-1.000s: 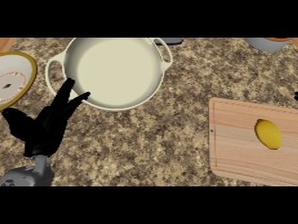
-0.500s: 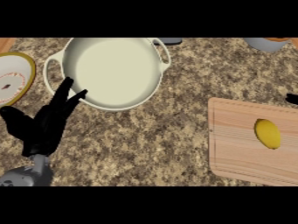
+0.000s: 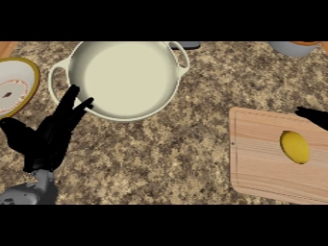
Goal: Pick the lemon from the cutting board and place it in the pot
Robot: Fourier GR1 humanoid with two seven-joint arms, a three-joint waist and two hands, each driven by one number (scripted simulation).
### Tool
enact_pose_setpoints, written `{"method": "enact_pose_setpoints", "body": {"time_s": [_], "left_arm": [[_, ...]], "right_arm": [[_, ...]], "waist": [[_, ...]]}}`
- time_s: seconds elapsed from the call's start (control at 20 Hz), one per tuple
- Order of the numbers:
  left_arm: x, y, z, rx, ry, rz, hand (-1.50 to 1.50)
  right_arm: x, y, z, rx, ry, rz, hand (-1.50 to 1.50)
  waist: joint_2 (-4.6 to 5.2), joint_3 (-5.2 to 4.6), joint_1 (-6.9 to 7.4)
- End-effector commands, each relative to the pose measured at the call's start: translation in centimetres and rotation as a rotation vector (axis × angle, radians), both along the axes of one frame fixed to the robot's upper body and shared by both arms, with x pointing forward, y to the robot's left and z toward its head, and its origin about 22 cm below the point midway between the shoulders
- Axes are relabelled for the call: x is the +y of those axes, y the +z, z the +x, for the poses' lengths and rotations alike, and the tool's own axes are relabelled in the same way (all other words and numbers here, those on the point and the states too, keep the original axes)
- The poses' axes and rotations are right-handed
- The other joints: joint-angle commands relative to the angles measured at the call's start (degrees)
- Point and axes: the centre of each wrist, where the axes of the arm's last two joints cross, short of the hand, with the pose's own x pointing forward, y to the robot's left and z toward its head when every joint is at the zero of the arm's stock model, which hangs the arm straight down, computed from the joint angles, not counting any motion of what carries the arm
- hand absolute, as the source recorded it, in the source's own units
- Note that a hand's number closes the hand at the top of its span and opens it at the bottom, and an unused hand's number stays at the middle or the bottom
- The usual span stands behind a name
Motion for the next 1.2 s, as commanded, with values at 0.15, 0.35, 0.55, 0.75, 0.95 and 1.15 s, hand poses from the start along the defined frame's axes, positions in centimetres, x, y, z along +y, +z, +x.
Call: {"method": "enact_pose_setpoints", "body": {"time_s": [0.15,0.35,0.55,0.75,0.95,1.15], "left_arm": [[-2.5,0.0,0.6,-0.019,-0.010,-0.009,0.00],[0.1,0.9,1.1,-0.022,-0.016,-0.014,0.00],[-1.8,0.4,0.9,-0.017,-0.008,-0.022,0.00],[-0.8,-0.7,1.8,-0.028,-0.005,-0.001,0.00],[-0.7,-0.6,-0.4,-0.030,-0.014,-0.013,0.00],[-0.8,0.2,0.6,-0.027,-0.012,-0.016,0.00]], "right_arm": [[-0.4,-2.1,1.8,0.036,-0.043,-0.086,-1.50],[1.9,-3.6,2.5,0.025,-0.002,-0.096,-1.50],[1.1,-5.1,2.8,0.047,-0.012,-0.168,-1.50],[2.6,-6.3,4.0,0.061,-0.039,-0.231,-1.50],[2.0,-7.3,2.4,0.086,-0.039,-0.229,-1.50],[1.2,-8.4,4.8,0.092,-0.027,-0.253,-1.50]], "waist": [[0.17,0.02,0.10],[0.13,0.00,-0.02],[0.15,0.01,0.02],[0.23,0.00,0.10],[0.09,0.00,-0.05],[0.17,0.01,0.17]]}}
